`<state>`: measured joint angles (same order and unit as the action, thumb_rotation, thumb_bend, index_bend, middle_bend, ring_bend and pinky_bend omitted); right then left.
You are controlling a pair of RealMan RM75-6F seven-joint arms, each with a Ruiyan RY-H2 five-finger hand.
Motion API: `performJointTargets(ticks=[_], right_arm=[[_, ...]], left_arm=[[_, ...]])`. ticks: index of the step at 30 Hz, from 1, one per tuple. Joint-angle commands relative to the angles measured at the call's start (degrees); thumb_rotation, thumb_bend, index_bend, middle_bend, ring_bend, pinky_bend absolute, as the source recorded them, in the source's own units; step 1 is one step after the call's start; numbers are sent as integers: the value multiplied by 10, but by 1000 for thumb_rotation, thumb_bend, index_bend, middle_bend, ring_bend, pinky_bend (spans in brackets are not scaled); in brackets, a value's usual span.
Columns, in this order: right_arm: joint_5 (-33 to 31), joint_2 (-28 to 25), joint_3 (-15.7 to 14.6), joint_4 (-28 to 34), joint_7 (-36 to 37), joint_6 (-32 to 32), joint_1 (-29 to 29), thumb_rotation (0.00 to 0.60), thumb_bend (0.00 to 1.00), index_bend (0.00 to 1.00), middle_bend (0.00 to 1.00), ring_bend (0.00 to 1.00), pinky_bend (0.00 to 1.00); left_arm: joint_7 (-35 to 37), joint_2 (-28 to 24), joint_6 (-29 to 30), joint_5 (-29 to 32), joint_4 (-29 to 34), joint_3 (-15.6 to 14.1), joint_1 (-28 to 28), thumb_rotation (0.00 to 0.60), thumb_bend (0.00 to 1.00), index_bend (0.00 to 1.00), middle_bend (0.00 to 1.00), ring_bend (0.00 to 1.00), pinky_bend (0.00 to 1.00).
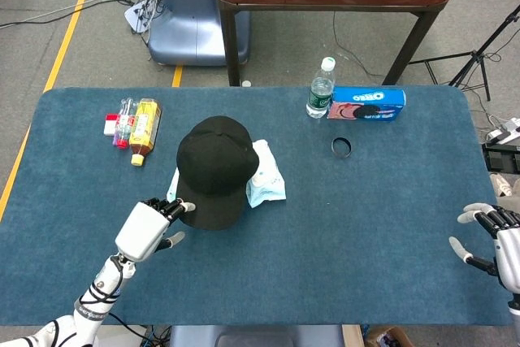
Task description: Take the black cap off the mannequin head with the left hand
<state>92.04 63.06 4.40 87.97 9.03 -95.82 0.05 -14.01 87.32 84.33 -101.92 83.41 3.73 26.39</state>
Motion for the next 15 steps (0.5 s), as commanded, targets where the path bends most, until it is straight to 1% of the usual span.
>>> performJointTargets(ticks=[1,10,15], right_arm=[[1,0,0,0,1,-1,0,600,226,480,389,341,382],[5,-2,-1,-1,9,-6,-3,600,226,480,389,341,382],[5,-4,-1,-2,13,-7,-3,600,226,480,389,341,382]], left_arm=[[-8,1,0,-1,6,0,0,600,0,384,514,648,725],[-30,10,-6,2,15,5,4,600,0,384,514,648,725],[-49,26,0,-1,8,13,8,600,0,384,511,648,725]])
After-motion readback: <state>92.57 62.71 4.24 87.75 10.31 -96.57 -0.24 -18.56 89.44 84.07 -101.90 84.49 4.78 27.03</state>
